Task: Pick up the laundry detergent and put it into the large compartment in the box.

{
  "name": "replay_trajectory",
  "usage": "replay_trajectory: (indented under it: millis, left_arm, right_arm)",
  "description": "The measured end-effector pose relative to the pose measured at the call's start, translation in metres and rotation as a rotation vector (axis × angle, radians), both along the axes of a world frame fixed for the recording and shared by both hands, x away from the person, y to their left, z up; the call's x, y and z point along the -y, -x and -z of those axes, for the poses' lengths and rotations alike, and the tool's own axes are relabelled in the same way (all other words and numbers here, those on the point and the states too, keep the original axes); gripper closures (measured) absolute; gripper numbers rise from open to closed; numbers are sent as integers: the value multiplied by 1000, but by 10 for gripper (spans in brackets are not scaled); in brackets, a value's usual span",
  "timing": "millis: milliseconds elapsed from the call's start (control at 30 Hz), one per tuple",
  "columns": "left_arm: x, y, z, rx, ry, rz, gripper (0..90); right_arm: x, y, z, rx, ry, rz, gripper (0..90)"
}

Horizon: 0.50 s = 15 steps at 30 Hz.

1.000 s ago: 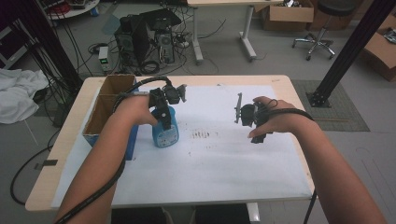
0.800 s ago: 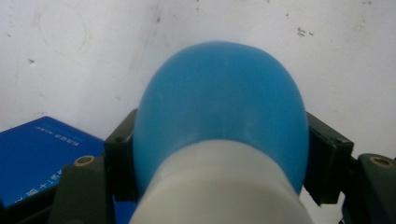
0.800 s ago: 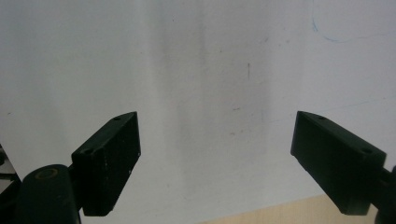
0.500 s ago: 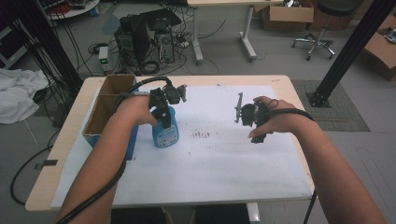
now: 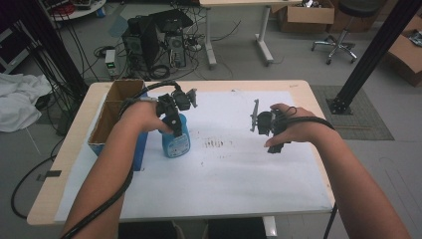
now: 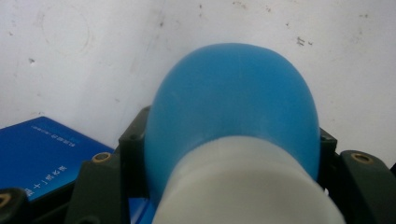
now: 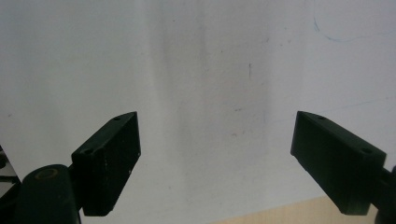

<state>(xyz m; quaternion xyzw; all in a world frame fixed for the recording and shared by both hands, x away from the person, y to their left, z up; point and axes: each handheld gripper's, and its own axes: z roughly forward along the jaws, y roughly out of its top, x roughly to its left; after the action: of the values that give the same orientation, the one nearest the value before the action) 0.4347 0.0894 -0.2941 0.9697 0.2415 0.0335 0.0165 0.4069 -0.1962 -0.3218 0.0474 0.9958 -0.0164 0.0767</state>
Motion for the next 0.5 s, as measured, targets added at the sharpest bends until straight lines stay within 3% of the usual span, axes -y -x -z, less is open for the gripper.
replay_trajectory:
  millis: [267, 467, 500]
  left_arm:
    - [5, 2, 0, -11, -27, -43, 384]
    - [9, 4, -8, -28, -38, -63, 385]
    - [11, 5, -13, -32, -38, -85, 385]
  right_arm:
    - [0, 0, -1, 2, -3, 3, 159]
    - [3, 0, -3, 1, -5, 11, 159]
    - [4, 0, -3, 4, -4, 7, 160]
